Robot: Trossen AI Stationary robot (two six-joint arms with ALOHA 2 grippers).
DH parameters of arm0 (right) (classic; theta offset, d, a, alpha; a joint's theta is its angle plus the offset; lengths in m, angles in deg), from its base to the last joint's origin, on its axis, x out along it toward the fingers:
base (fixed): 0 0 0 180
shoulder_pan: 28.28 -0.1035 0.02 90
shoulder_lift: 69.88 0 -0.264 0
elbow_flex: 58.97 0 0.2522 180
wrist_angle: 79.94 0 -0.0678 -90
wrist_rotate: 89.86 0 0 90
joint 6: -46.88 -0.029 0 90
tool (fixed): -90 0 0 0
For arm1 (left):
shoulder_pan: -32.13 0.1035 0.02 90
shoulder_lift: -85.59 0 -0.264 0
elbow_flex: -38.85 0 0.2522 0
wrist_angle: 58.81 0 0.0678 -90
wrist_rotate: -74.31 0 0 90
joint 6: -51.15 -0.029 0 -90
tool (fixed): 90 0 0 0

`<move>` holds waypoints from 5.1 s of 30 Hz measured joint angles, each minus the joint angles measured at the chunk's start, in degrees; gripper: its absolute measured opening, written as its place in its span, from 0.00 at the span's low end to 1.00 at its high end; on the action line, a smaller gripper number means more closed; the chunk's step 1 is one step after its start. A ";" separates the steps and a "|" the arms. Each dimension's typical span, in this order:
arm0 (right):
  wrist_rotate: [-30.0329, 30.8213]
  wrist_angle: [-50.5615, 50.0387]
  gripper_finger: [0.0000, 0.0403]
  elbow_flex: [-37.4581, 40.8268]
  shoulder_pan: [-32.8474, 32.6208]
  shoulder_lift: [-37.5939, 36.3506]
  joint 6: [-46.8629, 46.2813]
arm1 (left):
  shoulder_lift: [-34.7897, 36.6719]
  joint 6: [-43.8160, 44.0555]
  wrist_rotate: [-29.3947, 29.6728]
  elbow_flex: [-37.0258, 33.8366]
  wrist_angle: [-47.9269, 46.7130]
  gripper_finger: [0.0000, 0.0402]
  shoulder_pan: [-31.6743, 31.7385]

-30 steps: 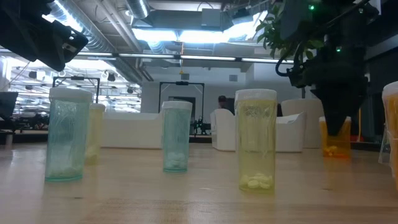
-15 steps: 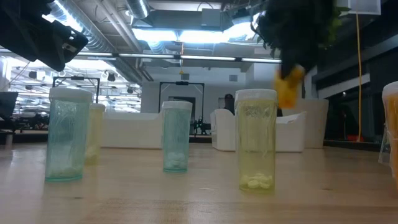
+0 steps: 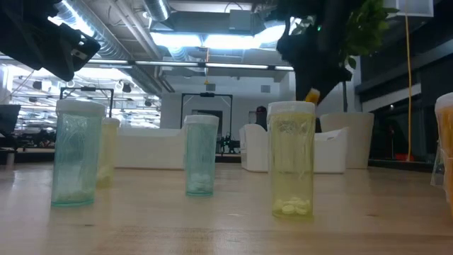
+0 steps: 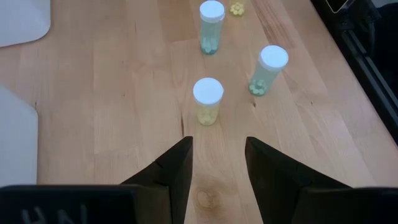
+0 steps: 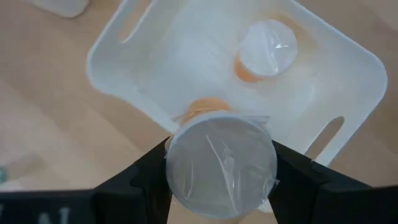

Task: Pick and place medicine bottles into bin by pill shape (circle, oval)
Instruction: Put the right orange pill bottle into the right white bin

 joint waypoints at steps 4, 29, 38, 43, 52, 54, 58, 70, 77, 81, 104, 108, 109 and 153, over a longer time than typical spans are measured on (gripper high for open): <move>-1.98 -0.02 0.51 0.00 1.61 3.57 2.20 | 0.00 -0.39 -0.01 -0.02 -0.22 0.35 0.00; -1.95 3.44 0.61 0.01 2.82 11.32 7.90 | 0.00 -0.37 -0.01 0.00 -0.17 0.35 -0.01; -1.50 0.33 0.61 -6.15 2.80 11.32 9.42 | -0.01 -0.36 -0.01 0.00 -0.17 0.35 -0.02; -1.54 -8.62 0.61 -12.98 2.36 11.32 8.48 | 0.00 -0.33 -0.01 0.00 -0.15 0.35 0.00; -6.39 -22.48 0.61 -18.45 -6.42 11.24 4.05 | 0.00 -0.28 -0.01 0.00 -0.15 0.35 -0.02; -7.70 -23.47 0.61 -18.07 -9.50 11.21 1.87 | -0.01 -0.22 -0.01 0.00 -0.15 0.35 0.00; -8.82 -24.91 0.61 -17.97 -16.69 11.21 -5.17 | 0.00 -0.17 -0.03 0.00 -0.01 0.35 -0.02; -7.93 -23.47 0.61 -17.94 -40.14 11.21 -37.38 | -0.02 0.13 -0.03 -0.01 0.13 0.35 -0.02; -2.70 -17.71 0.61 -17.92 -51.53 11.21 -54.99 | 0.00 0.17 -0.03 0.00 1.73 0.35 -0.02; -2.44 -17.03 0.61 -17.92 -55.97 11.21 -61.23 | 0.00 0.27 -0.41 0.00 2.71 0.35 -0.02; -1.47 -16.57 0.61 -17.88 -59.26 14.92 -58.73 | 0.00 1.11 -0.25 0.00 2.34 0.35 0.00; -1.12 -17.20 0.61 -17.88 -58.70 15.42 -59.71 | -0.01 1.09 -0.21 0.00 2.36 0.35 0.00; -1.07 -17.15 0.61 -17.88 -58.50 15.44 -59.72 | -0.01 1.09 -0.21 -0.01 2.34 0.35 0.00; -5.22 -18.87 0.61 -17.88 -55.08 23.08 -70.58 | -0.01 1.11 -0.21 0.00 2.32 0.35 0.00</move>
